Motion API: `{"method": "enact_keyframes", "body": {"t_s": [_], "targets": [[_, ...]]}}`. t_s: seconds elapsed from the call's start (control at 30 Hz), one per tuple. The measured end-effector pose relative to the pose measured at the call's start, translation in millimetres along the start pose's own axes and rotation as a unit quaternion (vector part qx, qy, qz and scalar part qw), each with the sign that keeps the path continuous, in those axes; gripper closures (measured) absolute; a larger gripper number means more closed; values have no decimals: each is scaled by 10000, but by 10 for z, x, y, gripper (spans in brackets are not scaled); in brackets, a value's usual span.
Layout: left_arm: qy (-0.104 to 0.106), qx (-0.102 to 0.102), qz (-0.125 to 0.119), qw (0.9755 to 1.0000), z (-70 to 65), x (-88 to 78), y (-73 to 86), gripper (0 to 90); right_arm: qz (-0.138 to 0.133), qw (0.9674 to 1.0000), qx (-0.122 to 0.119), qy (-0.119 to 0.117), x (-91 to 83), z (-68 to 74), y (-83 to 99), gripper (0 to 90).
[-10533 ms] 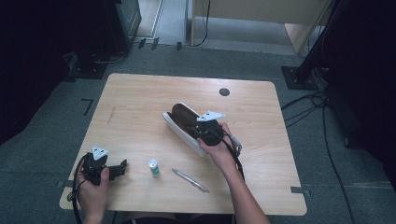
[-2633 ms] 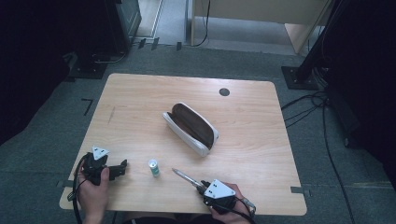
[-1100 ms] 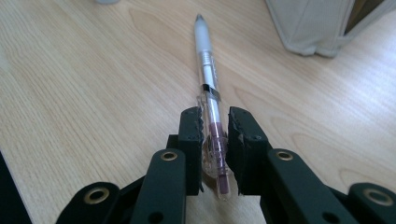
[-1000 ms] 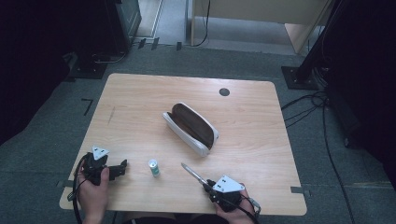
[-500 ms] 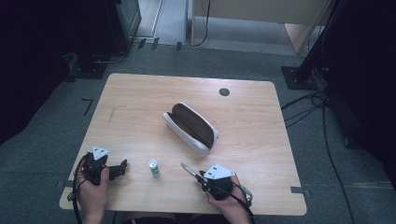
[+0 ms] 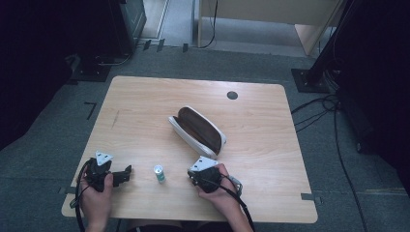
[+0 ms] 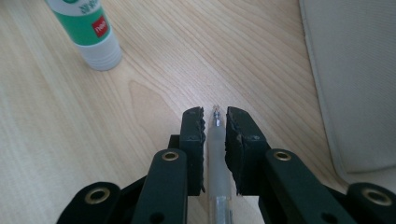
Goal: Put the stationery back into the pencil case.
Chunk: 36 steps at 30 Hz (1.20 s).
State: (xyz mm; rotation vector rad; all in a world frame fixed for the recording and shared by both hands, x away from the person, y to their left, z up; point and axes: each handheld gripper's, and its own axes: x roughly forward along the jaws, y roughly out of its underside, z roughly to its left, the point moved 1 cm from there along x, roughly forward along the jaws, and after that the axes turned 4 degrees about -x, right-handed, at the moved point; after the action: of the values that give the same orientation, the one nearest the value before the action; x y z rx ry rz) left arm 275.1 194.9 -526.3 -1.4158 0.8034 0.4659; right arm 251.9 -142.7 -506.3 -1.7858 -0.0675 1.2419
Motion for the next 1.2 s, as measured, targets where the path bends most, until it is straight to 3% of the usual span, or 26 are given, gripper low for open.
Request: {"method": "enact_keyframes", "body": {"t_s": [0.3,0.6,0.83,1.2], "targets": [[0,3,0,10000,0,0,0,0,246,9996,-39,101,97,-27,8,773],[0,4,0,10000,0,0,0,0,266,9995,-88,136,89,-30,11,806],[1,1,1,10000,0,0,0,0,-272,9991,195,258,-107,-108,-40,808],[1,3,0,10000,0,0,0,0,-1041,9924,493,423,-484,-234,-50,808]]}}
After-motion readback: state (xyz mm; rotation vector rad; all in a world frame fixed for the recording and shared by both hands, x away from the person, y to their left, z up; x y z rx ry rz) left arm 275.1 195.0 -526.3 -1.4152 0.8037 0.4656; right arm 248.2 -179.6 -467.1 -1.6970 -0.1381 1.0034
